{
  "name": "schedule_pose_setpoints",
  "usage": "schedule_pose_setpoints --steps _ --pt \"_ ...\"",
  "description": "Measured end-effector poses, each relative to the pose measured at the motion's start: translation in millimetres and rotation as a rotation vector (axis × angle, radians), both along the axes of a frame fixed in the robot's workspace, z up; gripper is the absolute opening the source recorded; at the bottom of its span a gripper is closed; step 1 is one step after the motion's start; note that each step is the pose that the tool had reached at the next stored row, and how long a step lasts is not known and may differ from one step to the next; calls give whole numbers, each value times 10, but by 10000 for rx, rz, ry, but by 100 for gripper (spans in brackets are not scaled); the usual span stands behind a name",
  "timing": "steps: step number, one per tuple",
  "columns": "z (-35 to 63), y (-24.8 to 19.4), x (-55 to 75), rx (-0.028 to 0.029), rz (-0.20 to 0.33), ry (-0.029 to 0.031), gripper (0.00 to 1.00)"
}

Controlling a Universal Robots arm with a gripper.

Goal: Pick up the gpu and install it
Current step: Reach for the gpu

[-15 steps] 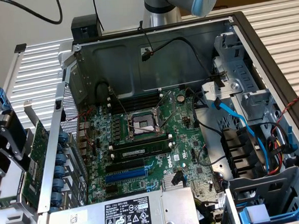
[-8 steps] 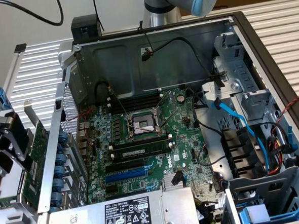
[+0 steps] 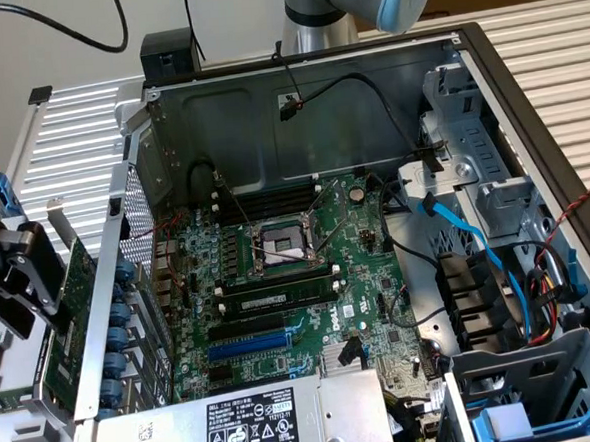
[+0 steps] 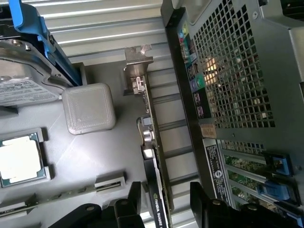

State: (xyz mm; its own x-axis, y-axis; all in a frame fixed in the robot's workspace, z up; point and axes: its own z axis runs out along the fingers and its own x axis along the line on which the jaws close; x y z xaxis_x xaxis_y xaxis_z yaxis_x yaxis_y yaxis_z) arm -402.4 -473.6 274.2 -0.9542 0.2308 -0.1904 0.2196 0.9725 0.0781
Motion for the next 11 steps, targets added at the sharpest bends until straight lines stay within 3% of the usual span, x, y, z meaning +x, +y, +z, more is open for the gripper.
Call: schedule_pose_setpoints --steps 4,11 --pt "-1 3 -3 -2 -1 -9 53" --pt "-28 45 -73 -2 -1 -16 53"
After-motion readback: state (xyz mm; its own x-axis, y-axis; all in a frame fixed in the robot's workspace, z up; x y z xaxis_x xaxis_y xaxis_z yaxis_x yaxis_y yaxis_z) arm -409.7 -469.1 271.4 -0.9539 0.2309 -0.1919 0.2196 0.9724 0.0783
